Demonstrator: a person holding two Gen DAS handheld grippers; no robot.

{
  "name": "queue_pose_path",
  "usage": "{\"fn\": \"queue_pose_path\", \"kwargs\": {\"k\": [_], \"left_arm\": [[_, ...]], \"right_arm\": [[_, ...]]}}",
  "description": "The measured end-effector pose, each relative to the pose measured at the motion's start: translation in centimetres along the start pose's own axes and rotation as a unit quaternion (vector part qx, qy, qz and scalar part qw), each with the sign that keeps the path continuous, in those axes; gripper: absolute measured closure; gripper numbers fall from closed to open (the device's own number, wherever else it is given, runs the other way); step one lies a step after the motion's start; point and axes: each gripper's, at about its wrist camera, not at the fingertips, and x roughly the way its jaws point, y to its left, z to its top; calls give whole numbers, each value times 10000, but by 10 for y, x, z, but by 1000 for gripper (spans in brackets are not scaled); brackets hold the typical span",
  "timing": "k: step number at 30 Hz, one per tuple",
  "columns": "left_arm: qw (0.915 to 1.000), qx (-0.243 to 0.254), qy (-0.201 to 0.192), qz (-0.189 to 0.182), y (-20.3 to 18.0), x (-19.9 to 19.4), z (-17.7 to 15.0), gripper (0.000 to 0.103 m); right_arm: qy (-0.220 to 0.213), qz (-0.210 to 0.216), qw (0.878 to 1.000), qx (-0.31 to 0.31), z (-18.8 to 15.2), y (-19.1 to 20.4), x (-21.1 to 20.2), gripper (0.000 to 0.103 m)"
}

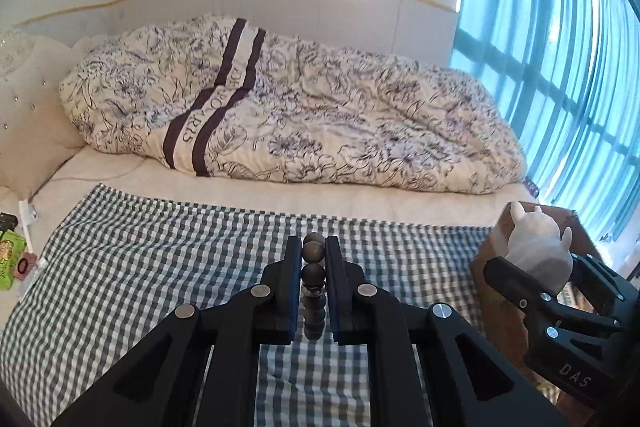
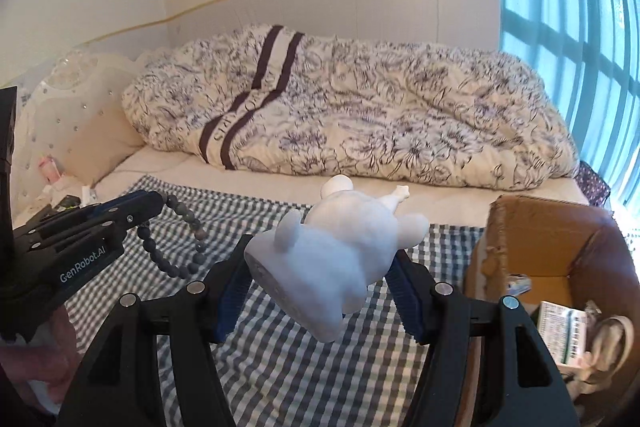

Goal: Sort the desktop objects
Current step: 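Carry the bracelet and white figurine over the cardboard box with both grippers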

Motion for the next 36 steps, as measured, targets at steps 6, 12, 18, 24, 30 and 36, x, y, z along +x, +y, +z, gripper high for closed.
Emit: {"fn": "queue_pose_path", "kwargs": {"k": [6, 12, 18, 24, 30, 36], "left_arm": [[9997, 58, -213, -68, -12, -41, 2, 92], [9990, 107, -403, -135, -21, -75, 6, 92], [9977, 192, -630, -152, -34, -106, 11, 92], [9966, 283, -741, -204, -49, -123, 13, 92], [9953, 455, -790, -329, -76, -130, 14, 92], [9932, 618, -791, -587, -114, -126, 17, 92]], "right_arm": [[-251, -32, 9997, -14, 4, 2, -44, 40], [-507, -81, 9987, -37, 8, 1, -86, 40], [-700, -113, 9975, -33, 8, -3, -120, 40], [-889, -172, 9959, 15, 6, -14, -149, 40], [-970, -273, 9948, 117, 3, -35, -165, 40], [-965, -484, 9937, 286, 1, -72, -173, 40]]}}
